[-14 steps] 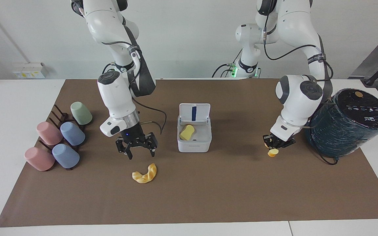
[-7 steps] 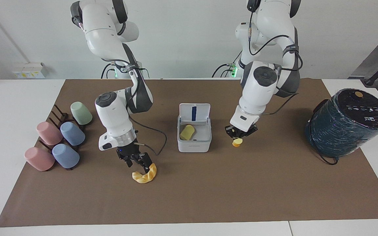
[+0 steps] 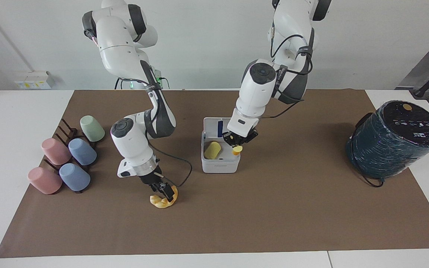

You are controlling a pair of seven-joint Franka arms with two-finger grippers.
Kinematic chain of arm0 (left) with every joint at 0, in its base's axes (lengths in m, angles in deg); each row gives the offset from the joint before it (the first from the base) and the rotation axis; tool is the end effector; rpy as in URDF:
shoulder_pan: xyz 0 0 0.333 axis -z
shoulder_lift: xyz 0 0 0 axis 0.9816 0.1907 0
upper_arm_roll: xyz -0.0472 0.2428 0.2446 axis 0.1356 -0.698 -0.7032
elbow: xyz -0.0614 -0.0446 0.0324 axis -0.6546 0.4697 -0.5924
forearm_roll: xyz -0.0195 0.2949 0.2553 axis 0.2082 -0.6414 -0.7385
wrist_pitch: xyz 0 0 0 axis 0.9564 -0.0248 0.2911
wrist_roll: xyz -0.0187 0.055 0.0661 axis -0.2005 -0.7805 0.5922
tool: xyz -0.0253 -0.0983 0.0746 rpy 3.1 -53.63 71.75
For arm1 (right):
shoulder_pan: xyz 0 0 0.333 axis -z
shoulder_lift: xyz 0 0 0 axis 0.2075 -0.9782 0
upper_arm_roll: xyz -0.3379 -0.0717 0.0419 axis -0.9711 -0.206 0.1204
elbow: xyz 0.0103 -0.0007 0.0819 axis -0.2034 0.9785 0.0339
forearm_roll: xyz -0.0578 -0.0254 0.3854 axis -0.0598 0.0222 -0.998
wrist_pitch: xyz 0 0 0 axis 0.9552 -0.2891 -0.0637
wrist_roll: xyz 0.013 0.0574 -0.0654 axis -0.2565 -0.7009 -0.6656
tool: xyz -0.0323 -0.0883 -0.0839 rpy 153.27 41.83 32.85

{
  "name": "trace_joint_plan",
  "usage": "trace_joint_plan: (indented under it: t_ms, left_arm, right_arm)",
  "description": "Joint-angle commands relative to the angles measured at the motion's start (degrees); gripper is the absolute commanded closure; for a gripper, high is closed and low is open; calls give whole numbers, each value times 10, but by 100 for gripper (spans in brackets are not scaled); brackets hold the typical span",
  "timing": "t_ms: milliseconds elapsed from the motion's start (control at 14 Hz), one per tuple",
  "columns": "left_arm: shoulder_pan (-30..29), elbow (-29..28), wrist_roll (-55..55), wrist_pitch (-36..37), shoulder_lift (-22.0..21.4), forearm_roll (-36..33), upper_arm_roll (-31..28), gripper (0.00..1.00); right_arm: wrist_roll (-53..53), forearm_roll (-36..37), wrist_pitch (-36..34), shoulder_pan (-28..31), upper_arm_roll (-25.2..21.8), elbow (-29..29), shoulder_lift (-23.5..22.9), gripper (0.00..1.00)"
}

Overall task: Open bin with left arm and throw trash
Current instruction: 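Drop the cube in the bin while the right gripper grasps the bread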

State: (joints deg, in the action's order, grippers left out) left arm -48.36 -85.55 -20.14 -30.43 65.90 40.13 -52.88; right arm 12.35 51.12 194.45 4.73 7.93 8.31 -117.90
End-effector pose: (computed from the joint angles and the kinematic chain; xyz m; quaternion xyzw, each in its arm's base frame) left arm 0.5693 -0.3866 0.4518 0.9919 0.1002 0.0227 0.0750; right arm 0.7180 0.1561 0.3002 -0.9262 0.3366 -0.0853 0.1467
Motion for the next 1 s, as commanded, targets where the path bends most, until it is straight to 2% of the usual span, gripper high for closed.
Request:
trace_joint_plan:
  t_ms: [0,72,143,215,287,358,502,717,932]
  left_arm:
    - [24,-22,-23,-49,4,17,-9,100]
    - [27,-28,-23,-53,5,17,-9,100]
    - [27,-29,-23,-53,6,17,-9,93]
    - [27,-29,-22,-49,5,17,-9,53]
    - [27,-29,-21,-45,5,17,-9,23]
    - [27,-28,-21,-38,5,17,-9,13]
    - [27,-20,-21,-18,5,16,-9,0]
    - [21,2,-18,21,4,14,-9,0]
    - [20,23,-16,78,-2,10,-10,0]
  right_arm:
    - [14,-7,-12,5,4,-17,-12,7]
    - [14,-7,-10,5,4,-17,-16,22]
    - [14,-7,-14,6,4,-18,-16,37]
    - [14,-7,-12,6,4,-18,-16,49]
    - [14,-7,-13,6,4,-18,-17,61]
    - [15,-7,-14,3,5,-18,-17,97]
    - [15,-5,-19,2,4,-29,-17,100]
    - [16,-6,-49,1,5,-60,-12,100]
    - [16,0,-85,1,4,-66,17,100]
